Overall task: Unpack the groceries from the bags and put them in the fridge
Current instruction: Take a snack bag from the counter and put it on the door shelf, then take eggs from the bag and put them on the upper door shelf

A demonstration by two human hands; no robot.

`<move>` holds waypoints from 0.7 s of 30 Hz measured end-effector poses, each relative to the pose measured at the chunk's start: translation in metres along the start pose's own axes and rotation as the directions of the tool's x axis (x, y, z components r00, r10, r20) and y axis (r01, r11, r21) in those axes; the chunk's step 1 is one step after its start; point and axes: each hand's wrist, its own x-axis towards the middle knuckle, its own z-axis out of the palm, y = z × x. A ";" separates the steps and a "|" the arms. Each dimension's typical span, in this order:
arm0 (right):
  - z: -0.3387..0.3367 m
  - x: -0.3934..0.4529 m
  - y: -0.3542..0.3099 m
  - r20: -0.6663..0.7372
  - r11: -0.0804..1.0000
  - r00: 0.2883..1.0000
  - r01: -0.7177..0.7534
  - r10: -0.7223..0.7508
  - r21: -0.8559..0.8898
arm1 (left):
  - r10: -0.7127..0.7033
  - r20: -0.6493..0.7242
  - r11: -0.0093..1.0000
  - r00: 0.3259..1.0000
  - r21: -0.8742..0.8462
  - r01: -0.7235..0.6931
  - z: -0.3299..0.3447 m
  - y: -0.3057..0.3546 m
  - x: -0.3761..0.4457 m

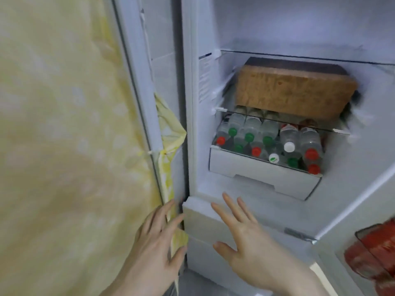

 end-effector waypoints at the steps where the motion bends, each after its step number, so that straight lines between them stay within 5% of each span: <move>1: 0.002 0.007 -0.004 0.031 0.999 0.998 0.052 -0.052 0.007 | -0.064 -0.014 0.998 0.998 0.009 0.064 -0.002 -0.003 -0.015; 4: 0.012 0.024 -0.019 0.131 0.978 0.970 0.206 -0.207 0.019 | -0.269 -0.098 0.961 0.958 0.037 0.274 -0.006 0.001 -0.064; 10: 0.058 0.026 -0.062 0.355 0.880 0.818 0.474 -0.452 0.030 | -0.679 -0.129 0.712 0.723 0.127 0.691 -0.003 0.019 -0.183; 21: 0.131 -0.054 -0.190 0.676 0.524 0.368 0.851 -0.639 0.031 | -0.904 -0.344 0.271 0.253 -0.005 0.963 -0.020 0.097 -0.368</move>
